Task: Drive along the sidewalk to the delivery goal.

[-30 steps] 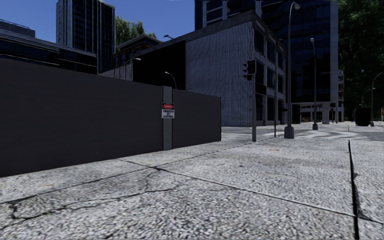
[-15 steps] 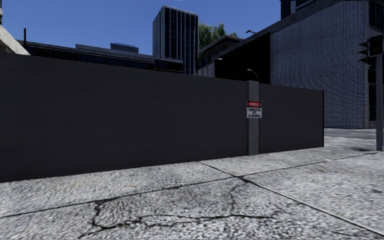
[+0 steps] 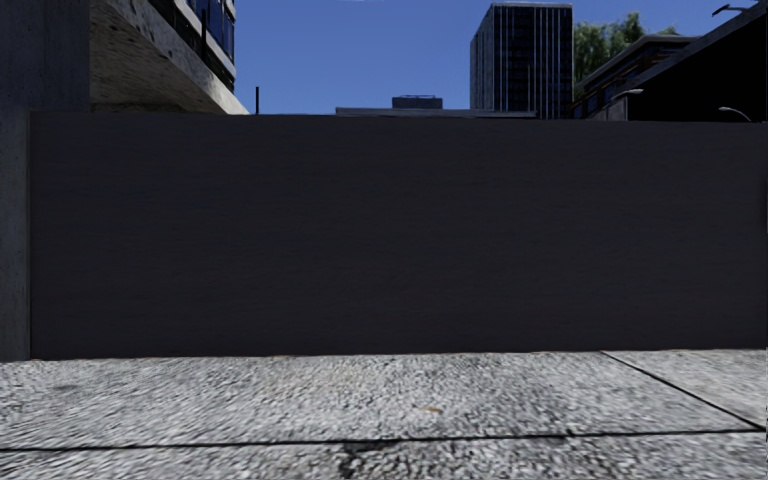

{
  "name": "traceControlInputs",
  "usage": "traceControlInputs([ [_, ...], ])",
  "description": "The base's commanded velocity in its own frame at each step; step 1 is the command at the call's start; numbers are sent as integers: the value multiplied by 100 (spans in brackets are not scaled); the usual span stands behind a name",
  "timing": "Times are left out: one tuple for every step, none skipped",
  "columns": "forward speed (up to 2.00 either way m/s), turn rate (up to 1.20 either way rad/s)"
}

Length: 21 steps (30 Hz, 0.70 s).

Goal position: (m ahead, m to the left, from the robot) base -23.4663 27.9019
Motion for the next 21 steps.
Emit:
traceControlInputs([
  [125,95],
  [125,95],
  [125,95],
  [125,95],
  [125,95],
  [125,95],
  [125,95],
  [125,95],
  [125,95],
  [126,95],
  [126,95],
  [126,95],
  [126,95],
  [126,95],
  [126,95],
  [126,95],
  [126,95],
  [126,95],
  [126,95],
  [126,95],
  [126,95],
])
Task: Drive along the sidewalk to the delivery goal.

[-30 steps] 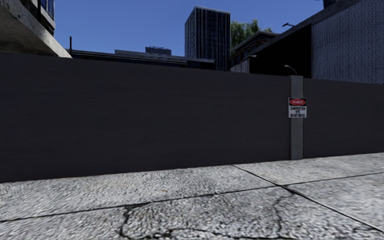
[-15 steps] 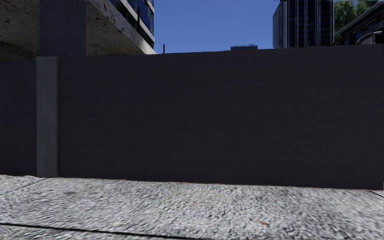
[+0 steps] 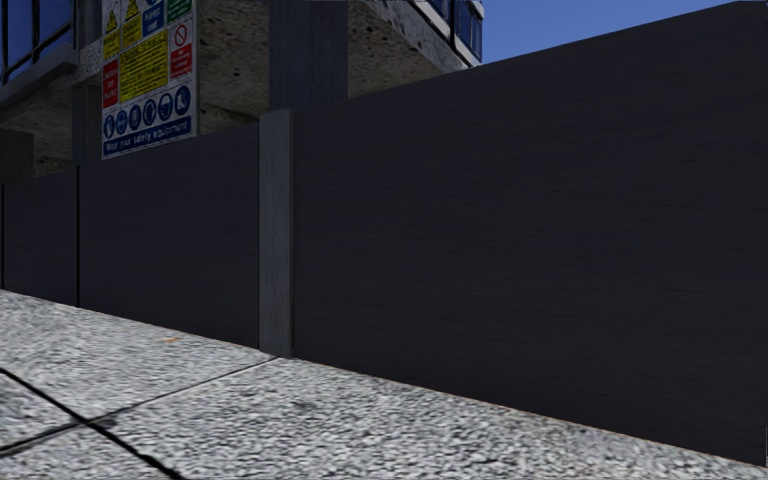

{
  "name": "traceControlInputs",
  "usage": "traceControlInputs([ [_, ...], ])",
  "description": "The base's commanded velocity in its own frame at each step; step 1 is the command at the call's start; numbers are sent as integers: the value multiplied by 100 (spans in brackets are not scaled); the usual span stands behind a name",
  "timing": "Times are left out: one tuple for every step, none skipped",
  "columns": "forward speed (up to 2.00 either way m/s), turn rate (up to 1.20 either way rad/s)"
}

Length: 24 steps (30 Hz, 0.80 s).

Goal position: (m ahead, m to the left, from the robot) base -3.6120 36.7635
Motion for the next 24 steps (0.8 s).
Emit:
traceControlInputs([
  [126,95],
  [126,95],
  [126,95],
  [126,95],
  [126,95],
  [126,95],
  [126,95],
  [126,95],
  [126,95],
  [126,95],
  [126,95],
  [126,95],
  [126,95],
  [126,95],
  [126,95],
  [126,95],
  [126,95],
  [126,95],
  [126,95],
  [126,95],
  [126,95],
  [126,95],
  [126,95],
  [126,95],
])
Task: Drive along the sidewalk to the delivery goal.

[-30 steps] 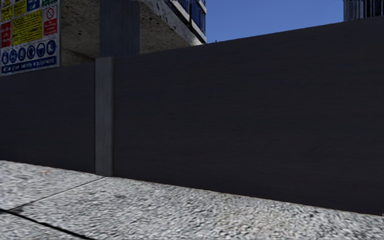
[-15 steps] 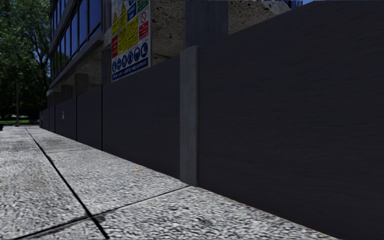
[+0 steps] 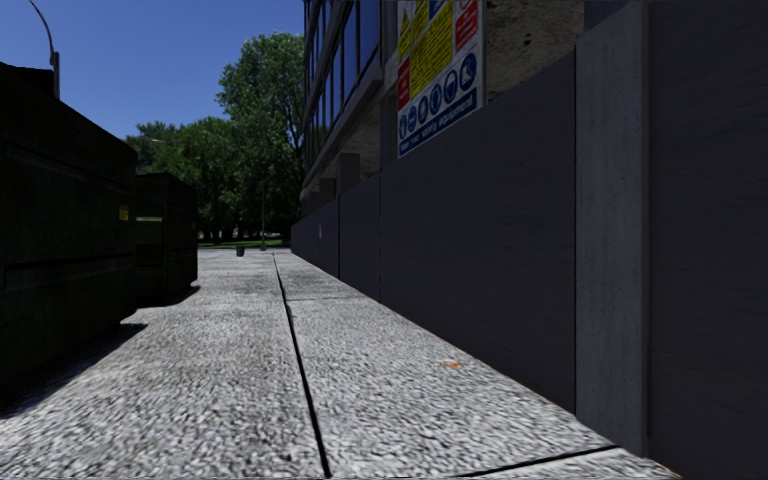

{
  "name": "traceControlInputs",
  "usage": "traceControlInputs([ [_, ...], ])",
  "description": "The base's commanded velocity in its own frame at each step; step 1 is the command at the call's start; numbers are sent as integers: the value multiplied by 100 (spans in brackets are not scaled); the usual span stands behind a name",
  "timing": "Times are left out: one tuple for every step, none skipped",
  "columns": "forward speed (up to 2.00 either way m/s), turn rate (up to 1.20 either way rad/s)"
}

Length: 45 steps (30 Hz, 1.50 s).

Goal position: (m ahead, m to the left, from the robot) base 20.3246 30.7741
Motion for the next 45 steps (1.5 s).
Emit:
traceControlInputs([
  [126,95],
  [126,94],
  [126,94],
  [126,93],
  [126,93],
  [126,0],
  [126,0],
  [126,0],
  [126,0],
  [126,0],
  [126,0],
  [126,0],
  [126,0],
  [126,0],
  [126,0],
  [126,0],
  [126,0],
  [126,0],
  [126,0],
  [126,0],
  [126,0],
  [126,0],
  [126,0],
  [126,0],
  [126,0],
  [200,0],
  [200,0],
  [200,0],
  [200,0],
  [200,0],
  [200,0],
  [200,0],
  [200,0],
  [200,0],
  [200,0],
  [200,0],
  [200,0],
  [200,0],
  [200,0],
  [200,0],
  [200,0],
  [200,0],
  [200,0],
  [200,33],
  [200,33],
])
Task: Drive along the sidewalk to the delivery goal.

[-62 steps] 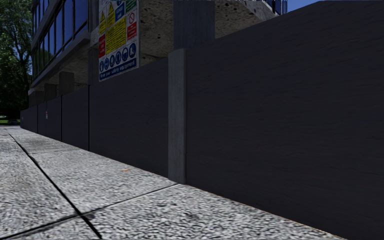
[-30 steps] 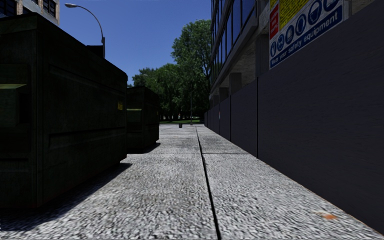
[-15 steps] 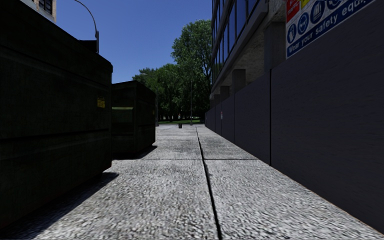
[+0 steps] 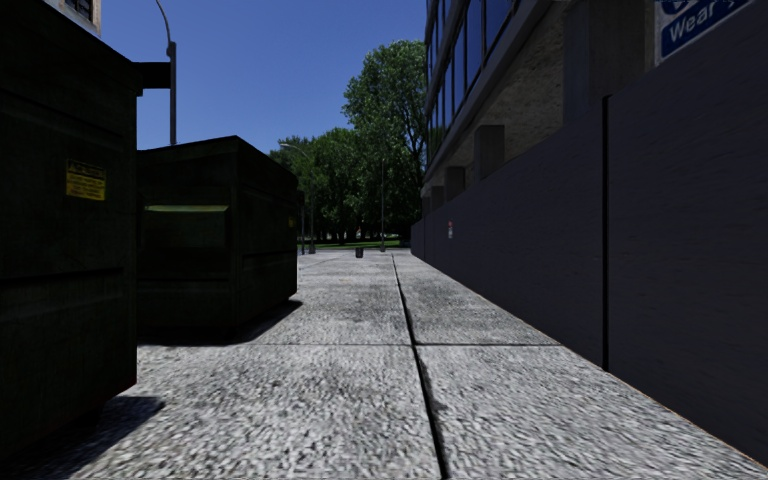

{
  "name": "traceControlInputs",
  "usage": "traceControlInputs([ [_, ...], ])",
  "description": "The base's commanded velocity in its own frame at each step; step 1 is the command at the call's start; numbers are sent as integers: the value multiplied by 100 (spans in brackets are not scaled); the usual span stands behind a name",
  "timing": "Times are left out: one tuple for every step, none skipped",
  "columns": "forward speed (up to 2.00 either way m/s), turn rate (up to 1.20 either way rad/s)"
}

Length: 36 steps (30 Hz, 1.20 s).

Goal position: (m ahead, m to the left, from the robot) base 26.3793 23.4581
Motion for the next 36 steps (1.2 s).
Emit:
traceControlInputs([
  [200,30],
  [200,30],
  [200,20],
  [200,0],
  [200,0],
  [200,0],
  [200,0],
  [200,0],
  [200,0],
  [200,0],
  [200,0],
  [200,0],
  [200,0],
  [200,0],
  [200,0],
  [200,0],
  [200,0],
  [200,0],
  [200,0],
  [200,0],
  [200,0],
  [200,0],
  [200,0],
  [200,0],
  [200,0],
  [200,0],
  [200,0],
  [200,0],
  [200,0],
  [200,0],
  [200,0],
  [200,0],
  [200,0],
  [200,0],
  [200,0],
  [200,0],
])
